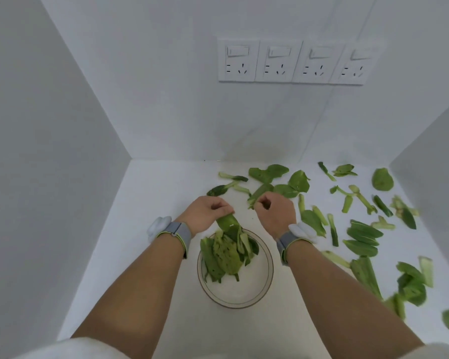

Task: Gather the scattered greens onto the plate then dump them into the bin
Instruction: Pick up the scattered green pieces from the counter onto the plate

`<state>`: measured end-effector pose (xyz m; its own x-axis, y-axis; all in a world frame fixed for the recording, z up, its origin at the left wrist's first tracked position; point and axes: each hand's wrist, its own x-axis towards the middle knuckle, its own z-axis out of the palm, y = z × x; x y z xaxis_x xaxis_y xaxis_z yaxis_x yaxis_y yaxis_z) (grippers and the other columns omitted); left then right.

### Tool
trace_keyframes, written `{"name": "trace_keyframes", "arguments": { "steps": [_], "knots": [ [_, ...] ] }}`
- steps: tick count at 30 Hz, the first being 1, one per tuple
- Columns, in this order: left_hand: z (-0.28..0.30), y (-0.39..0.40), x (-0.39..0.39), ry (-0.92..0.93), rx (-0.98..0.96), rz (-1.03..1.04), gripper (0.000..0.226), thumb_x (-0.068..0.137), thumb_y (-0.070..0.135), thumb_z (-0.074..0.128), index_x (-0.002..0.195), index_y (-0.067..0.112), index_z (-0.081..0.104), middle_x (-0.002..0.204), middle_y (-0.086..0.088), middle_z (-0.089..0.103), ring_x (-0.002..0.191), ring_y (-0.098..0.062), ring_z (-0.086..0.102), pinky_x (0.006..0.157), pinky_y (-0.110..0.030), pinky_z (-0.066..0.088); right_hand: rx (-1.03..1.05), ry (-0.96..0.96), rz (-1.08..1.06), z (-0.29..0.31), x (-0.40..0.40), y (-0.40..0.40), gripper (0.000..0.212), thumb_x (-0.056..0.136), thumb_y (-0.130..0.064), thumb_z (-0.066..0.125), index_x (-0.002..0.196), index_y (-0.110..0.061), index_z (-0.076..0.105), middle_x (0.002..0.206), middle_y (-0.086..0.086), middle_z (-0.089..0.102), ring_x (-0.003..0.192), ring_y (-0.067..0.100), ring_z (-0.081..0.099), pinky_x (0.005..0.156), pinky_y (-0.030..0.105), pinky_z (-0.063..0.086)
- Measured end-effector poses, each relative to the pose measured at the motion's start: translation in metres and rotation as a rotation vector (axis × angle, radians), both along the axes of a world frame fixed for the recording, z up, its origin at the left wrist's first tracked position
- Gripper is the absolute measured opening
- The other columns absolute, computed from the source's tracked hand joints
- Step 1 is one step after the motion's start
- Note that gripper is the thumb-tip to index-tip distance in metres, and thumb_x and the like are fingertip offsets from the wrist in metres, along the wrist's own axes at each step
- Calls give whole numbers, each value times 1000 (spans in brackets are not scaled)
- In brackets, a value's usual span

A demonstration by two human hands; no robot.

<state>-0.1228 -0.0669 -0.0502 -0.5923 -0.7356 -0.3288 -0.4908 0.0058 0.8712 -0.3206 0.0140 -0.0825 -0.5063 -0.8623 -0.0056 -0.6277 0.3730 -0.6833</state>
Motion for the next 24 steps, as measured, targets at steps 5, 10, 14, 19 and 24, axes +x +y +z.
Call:
{"name": "trace_keyframes", "arguments": {
  "steps": [5,10,14,19,24],
  "knots": [
    [5,29,-5,-131,-30,-225,20,87,42,69,98,26,75,95,12,74,86,-1,66,81,-15,50,40,-38,14,0,9,26,20,80,-35,54,62,-26,57,64,-10,62,66,15,59,72,33,50],
    [-8,48,-8,-354,-306,-306,21,87,35,68,102,20,70,101,1,64,91,-14,59,80,-24,49,100,2,174,-7,14,44,23,80,-30,58,59,-22,56,68,-4,58,68,18,55,69,33,49],
    [-20,55,-2,-408,-494,-147,16,89,20,64,104,16,68,106,-5,54,93,-20,56,81,-29,47,152,94,276,-12,16,53,9,78,-33,61,72,-27,63,77,-8,56,74,13,52,65,27,40],
    [-21,56,6,-310,-532,5,10,90,14,61,96,14,69,95,-3,64,87,-19,61,79,-28,49,135,74,291,-14,15,55,22,76,-26,64,97,-29,62,86,-10,56,78,10,51,67,26,43],
    [-20,49,10,-317,-500,151,14,95,19,55,101,13,67,91,-5,71,86,-22,63,79,-34,52,69,70,243,-15,14,51,17,80,-26,64,97,-25,63,85,-9,57,71,12,53,69,29,47]
  ]
}}
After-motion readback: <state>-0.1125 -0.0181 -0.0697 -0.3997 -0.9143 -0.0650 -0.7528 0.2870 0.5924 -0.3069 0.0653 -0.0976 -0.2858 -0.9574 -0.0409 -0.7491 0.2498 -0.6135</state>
